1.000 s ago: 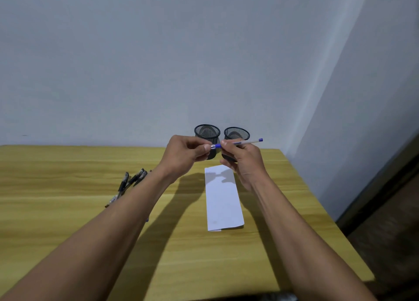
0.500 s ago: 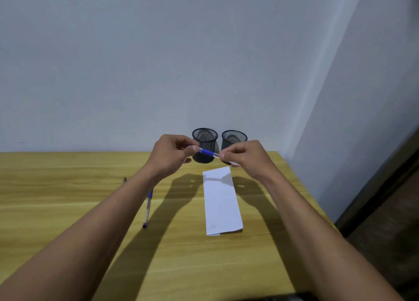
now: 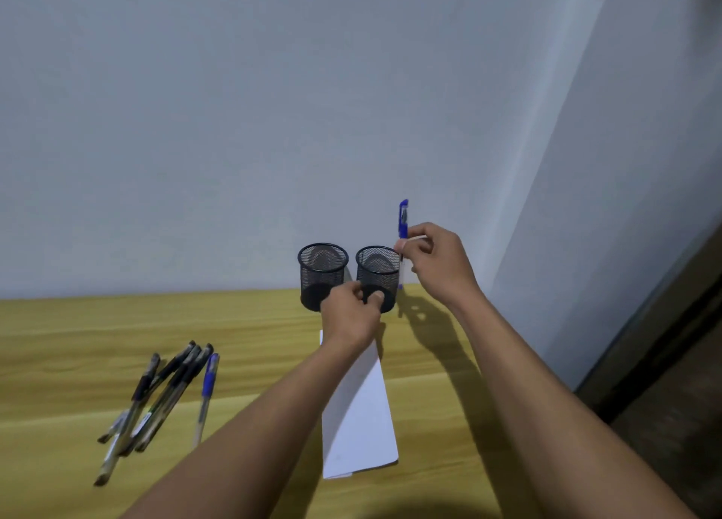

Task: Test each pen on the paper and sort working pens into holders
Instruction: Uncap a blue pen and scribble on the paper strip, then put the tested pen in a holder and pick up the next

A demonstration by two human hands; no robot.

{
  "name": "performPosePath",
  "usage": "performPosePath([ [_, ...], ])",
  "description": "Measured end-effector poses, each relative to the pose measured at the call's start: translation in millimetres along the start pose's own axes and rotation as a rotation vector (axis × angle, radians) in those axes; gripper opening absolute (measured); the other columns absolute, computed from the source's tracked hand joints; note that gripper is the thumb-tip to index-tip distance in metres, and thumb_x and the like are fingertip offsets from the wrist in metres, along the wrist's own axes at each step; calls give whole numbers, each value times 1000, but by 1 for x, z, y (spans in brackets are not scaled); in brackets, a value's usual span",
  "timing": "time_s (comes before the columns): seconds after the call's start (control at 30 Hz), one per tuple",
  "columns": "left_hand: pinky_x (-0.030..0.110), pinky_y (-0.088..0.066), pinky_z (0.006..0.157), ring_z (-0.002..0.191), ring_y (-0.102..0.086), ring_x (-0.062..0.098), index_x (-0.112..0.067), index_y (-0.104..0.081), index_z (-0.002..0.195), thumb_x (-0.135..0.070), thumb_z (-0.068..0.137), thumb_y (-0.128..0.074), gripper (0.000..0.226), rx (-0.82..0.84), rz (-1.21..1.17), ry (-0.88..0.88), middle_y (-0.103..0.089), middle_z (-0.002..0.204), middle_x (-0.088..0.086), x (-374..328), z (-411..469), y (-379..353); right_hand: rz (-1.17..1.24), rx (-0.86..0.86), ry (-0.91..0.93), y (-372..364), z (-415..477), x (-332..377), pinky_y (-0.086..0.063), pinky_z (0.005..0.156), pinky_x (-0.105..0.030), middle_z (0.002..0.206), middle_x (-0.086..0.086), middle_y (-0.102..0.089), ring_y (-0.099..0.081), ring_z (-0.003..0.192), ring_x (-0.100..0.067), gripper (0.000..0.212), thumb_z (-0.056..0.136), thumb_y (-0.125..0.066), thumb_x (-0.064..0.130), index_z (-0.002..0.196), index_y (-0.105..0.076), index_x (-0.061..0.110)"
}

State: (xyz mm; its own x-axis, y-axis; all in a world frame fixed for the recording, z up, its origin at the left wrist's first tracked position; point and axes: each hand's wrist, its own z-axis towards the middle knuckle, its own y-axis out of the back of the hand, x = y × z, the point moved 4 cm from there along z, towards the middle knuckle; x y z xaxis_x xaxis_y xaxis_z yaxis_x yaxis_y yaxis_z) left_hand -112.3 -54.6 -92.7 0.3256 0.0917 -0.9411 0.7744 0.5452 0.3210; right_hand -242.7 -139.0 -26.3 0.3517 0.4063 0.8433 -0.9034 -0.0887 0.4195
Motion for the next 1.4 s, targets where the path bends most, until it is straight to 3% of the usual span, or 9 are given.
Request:
performPosePath([
  [0.1, 25, -42, 75, 94, -65, 26, -8, -68, 104, -25, 87, -72, 24, -22, 31, 53, -72, 95, 5, 8, 18, -27, 29, -74, 5, 3, 27, -6, -59, 85, -53, 81, 2, -75, -74, 88, -20, 5, 87, -69, 28, 83, -67, 30],
  [0.27, 31, -46, 87, 109, -63, 30, -9, -59, 116, -19, 85, -74, 36, -109, 37, 98, -69, 114, 10, 12, 41, -52, -37, -50, -14, -6, 55, -20, -60, 85, -45, 76, 3, -77, -74, 83, -18, 8, 86, -71, 24, 85, -65, 29],
  [0.4, 28, -44, 83, 109, -62, 29, -11, -55, 116, -14, 86, -73, 35, -147, 1, 104, -66, 116, 9, 10, 53, -63, -129, 8, -88, -14, 63, -33, -58, 77, -33, 78, 1, -76, -72, 73, -15, 10, 89, -71, 18, 85, -66, 25],
  [0.57, 29, -44, 81, 107, -62, 27, -10, -55, 119, -12, 84, -75, 40, -146, -4, 113, -65, 116, 8, 10, 62, -73, -147, 2, -121, -14, 73, -43, -56, 82, -29, 91, -2, -78, -74, 91, -18, 4, 91, -70, 22, 91, -74, 20],
  [0.77, 36, -50, 89, 108, -62, 30, -9, -56, 118, -16, 82, -78, 43, -123, 42, 110, -65, 116, 10, 6, 64, -74, -220, -15, -80, -1, 71, -38, -44, 84, -21, 108, -3, -75, -66, 99, -15, 24, 93, -67, 20, 115, -74, 14],
  [0.93, 33, -47, 74, 101, -62, 31, -7, -56, 105, -23, 85, -76, 33, -90, 132, 92, -64, 109, 14, -8, 51, -58, -277, 6, -2, 10, 57, -18, -46, 90, -24, 115, -3, -74, -67, 106, -18, 25, 95, -65, 20, 119, -72, 13],
  [1.07, 28, -43, 77, 107, -62, 28, -1, -57, 124, -24, 89, -70, 44, -91, 203, -10, -66, 116, 12, -20, 18, -25, -319, 108, 71, 4, 38, 4, -48, 89, -24, 111, 2, -73, -66, 104, -14, 25, 94, -64, 22, 117, -72, 17],
  [1.17, 33, -51, 76, 98, -66, 24, -15, -64, 119, -31, 88, -62, 35, -122, 318, -106, -72, 104, 2, -13, -18, 13, -372, 249, 105, -15, 15, 19, -48, 91, -26, 114, 1, -71, -65, 108, -15, 27, 94, -64, 26, 120, -70, 19],
  [1.4, 37, -50, 88, 119, -59, 24, -19, -54, 138, -35, 93, -57, 48, -280, 511, -83, -65, 130, 0, 30, -90, 104, -449, 532, 192, -84, -46, 44, -49, 96, -29, 125, -1, -73, -66, 116, -18, 32, 94, -67, 29, 123, -71, 19],
])
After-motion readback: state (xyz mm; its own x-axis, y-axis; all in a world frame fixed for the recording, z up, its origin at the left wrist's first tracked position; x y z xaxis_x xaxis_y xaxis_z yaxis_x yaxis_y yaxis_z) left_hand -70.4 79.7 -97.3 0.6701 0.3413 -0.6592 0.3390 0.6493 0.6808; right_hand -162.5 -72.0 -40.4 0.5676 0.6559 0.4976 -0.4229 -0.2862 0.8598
